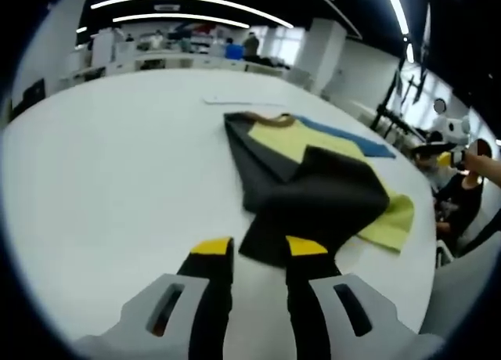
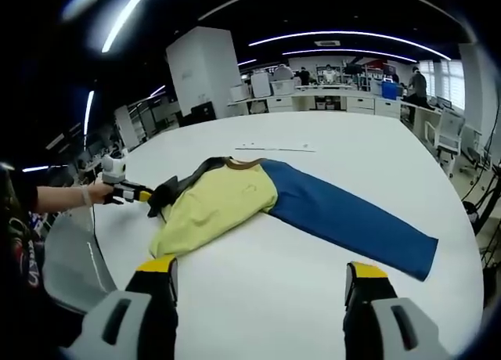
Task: Fold the garment on the visible template until the final outline fits inside the template.
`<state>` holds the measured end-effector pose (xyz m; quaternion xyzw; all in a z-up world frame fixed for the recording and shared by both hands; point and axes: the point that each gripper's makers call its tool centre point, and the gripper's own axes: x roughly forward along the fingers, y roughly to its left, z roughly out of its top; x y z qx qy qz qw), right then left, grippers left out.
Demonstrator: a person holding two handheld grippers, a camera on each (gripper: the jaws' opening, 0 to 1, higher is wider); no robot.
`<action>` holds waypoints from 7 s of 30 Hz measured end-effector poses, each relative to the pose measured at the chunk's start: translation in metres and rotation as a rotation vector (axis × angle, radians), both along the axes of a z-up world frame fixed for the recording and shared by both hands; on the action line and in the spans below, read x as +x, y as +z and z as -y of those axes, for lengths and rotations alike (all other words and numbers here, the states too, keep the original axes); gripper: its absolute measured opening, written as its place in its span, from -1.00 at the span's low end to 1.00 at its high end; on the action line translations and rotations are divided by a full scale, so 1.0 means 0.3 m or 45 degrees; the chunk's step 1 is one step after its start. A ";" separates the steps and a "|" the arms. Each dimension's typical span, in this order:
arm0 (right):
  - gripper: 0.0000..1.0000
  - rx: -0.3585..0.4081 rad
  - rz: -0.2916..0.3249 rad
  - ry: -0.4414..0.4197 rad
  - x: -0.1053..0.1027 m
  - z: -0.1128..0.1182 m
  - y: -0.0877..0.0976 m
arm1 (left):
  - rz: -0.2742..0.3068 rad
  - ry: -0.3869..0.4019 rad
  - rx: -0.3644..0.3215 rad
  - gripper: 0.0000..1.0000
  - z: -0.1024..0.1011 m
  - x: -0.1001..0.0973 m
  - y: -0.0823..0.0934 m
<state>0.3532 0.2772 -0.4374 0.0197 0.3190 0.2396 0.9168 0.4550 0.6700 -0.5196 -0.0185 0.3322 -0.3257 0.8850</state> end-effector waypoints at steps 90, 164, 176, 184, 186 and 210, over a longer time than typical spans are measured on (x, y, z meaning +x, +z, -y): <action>0.75 -0.052 -0.042 0.064 0.022 -0.048 -0.011 | 0.164 0.634 0.030 -1.00 -0.759 0.136 0.275; 0.73 -0.052 -0.074 0.024 0.040 -0.048 -0.051 | -0.149 0.678 0.379 -0.82 -1.000 0.176 -0.017; 0.73 -0.052 -0.062 0.029 0.041 -0.050 -0.048 | -0.089 0.676 0.410 -0.28 -0.959 0.110 0.061; 0.73 -0.050 -0.040 0.040 0.044 -0.056 -0.043 | -0.047 0.638 0.380 -0.17 -0.891 0.071 0.122; 0.74 -0.050 -0.033 0.045 0.045 -0.059 -0.040 | -0.032 0.634 0.372 -0.16 -0.878 0.065 0.138; 0.71 -0.035 0.046 0.106 0.064 -0.113 0.005 | 0.080 0.445 0.205 -0.17 -0.580 -0.038 0.249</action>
